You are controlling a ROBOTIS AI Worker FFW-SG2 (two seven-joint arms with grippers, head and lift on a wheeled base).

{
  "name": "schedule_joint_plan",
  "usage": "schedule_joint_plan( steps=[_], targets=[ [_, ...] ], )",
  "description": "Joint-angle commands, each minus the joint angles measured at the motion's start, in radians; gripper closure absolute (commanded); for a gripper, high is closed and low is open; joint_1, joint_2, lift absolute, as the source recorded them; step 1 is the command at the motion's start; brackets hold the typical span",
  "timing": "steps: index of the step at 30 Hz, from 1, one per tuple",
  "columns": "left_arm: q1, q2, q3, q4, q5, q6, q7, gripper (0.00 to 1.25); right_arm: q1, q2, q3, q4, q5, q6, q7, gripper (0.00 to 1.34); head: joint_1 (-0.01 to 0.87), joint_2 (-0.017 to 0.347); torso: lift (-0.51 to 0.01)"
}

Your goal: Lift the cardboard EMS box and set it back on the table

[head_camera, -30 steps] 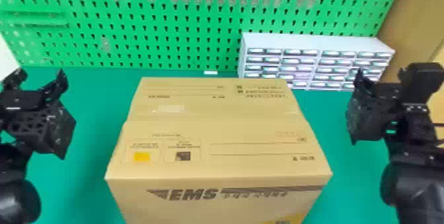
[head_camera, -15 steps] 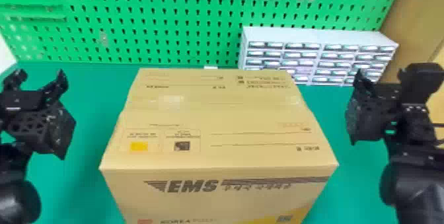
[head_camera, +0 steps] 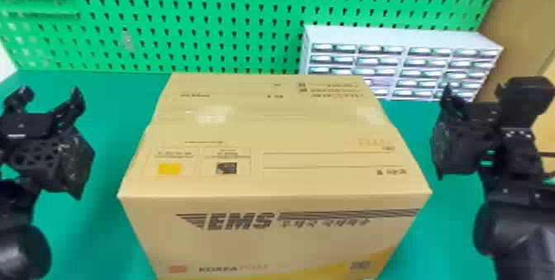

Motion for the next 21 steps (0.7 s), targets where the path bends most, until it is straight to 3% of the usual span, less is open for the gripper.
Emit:
schedule_joint_plan(
  steps=[1, 9, 21],
  targets=[
    [0.0, 0.0, 0.0, 0.0, 0.003, 0.0, 0.0, 0.41, -0.001, 0.001, -0.003, 0.0, -0.003, 0.0, 0.0, 0.34, 0.678, -0.014, -0.096],
    [0.006, 0.0, 0.014, 0.0, 0.006, -0.002, 0.0, 0.41, 0.002, -0.003, -0.007, 0.011, -0.034, -0.009, 0.0, 0.34, 0.678, -0.014, -0.096],
    [0.015, 0.0, 0.018, 0.069, 0.052, -0.067, -0.002, 0.41, 0.026, -0.063, 0.027, 0.144, -0.207, -0.183, 0.0, 0.34, 0.678, -0.014, -0.096]
  ],
)
